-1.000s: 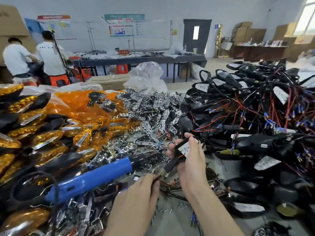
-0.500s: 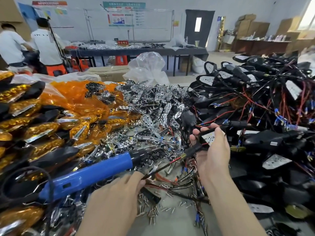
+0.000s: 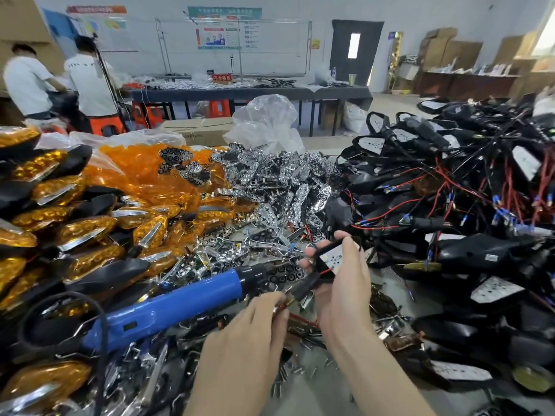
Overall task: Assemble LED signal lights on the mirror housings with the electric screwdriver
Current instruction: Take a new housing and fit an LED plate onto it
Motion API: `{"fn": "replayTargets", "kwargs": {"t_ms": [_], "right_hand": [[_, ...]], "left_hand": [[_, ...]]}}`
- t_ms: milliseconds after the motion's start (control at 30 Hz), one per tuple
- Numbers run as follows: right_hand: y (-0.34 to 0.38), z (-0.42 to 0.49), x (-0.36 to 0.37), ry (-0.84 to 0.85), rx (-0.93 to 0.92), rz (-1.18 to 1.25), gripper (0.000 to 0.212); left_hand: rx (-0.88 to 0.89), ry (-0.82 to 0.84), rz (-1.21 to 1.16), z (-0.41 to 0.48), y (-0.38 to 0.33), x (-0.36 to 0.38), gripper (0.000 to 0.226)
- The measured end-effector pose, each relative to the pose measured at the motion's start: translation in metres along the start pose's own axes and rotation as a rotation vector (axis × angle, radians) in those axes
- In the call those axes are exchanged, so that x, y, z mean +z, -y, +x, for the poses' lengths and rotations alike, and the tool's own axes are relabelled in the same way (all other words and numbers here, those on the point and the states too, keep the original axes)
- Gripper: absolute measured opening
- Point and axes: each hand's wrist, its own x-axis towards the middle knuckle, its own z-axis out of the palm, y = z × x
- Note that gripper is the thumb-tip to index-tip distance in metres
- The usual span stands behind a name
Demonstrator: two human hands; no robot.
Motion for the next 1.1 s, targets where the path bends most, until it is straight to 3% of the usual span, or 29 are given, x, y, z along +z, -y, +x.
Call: {"fn": "replayTargets", "kwargs": {"t_ms": [67,167,333,433,733,1100], "right_hand": [[0.0,-0.001,0.0,0.029,0.013,0.012,0.02],[0.004,-0.002,-0.001,0.072,0.065,0.072,0.019],[0.01,0.0,0.001,0.116,0.167,0.238,0.02],[0.008,0.003,-0.001,0.139,0.178,0.248,0.023],[0.005,0.011,-0.004,0.145,0.199,0.233,0.015],[0.011,0.01,-0.009,0.11,0.258,0.296,0.021]], "left_hand": [[-0.076,0.053,-0.037,-0.002,0.002,0.001,0.022],[-0.08,-0.066,-0.017,-0.007,0.011,0.007,0.019],[-0.117,-0.063,-0.017,-0.006,0.011,0.007,0.02],[-0.114,0.012,0.03,-0.004,0.008,0.007,0.01],[-0.117,0.041,0.115,-0.002,0.009,0.007,0.017],[-0.044,-0.036,0.083,-0.001,0.011,0.01,0.006]]}}
